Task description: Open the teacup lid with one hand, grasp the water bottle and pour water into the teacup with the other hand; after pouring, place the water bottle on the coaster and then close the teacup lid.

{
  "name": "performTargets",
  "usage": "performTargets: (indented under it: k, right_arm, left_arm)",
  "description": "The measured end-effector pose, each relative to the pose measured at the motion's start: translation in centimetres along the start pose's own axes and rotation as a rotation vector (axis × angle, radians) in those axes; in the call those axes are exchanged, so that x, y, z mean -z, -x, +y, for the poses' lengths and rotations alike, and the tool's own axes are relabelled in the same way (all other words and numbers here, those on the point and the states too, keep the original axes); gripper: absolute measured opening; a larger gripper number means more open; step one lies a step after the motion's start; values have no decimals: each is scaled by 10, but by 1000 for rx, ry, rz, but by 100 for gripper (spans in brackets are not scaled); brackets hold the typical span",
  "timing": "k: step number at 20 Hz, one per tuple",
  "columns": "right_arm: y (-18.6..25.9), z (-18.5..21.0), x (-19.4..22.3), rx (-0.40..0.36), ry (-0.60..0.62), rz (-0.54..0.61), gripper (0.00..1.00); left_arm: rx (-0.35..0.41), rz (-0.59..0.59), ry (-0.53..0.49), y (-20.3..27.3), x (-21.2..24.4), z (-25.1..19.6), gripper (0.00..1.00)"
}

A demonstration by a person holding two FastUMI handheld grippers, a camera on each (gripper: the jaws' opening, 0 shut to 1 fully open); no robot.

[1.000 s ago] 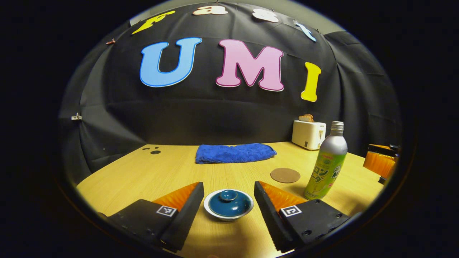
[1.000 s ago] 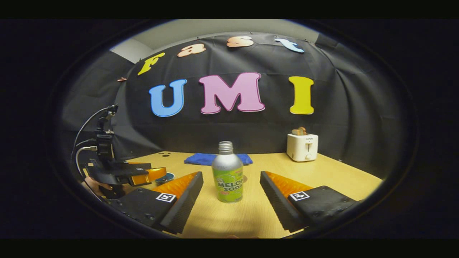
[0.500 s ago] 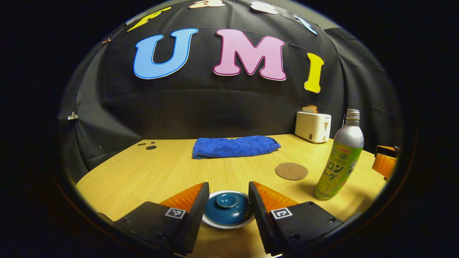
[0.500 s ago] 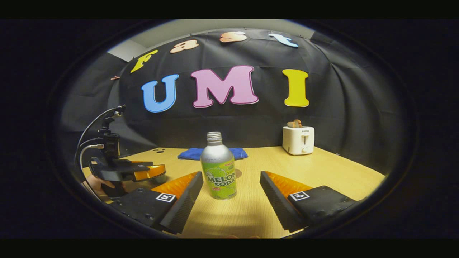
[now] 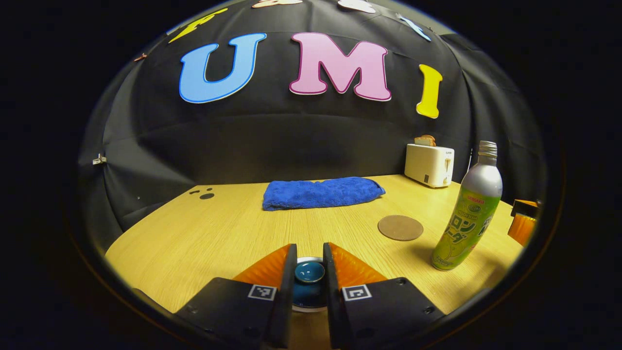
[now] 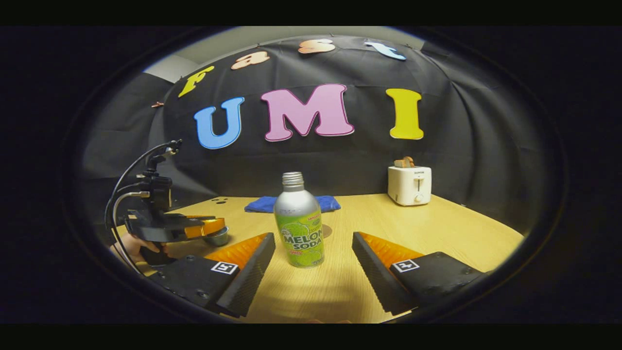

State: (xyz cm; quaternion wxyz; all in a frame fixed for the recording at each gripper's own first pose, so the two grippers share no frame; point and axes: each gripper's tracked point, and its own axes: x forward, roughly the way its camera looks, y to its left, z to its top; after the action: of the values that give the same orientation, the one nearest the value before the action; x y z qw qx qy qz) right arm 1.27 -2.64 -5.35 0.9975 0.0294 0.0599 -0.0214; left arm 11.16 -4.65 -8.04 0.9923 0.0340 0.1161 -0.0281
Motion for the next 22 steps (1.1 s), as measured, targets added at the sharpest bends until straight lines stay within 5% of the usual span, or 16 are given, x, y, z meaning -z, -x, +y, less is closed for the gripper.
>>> performTargets:
  k: [5,22]
  right_arm:
    - [1,4,-7,-17,10,-7,99]
    - [-62,15,-3,-18,71,1,99]
  left_arm:
    - [16,-49,23,5,-10,-2,28]
    - [-46,-218,-28,69,-56,23,28]
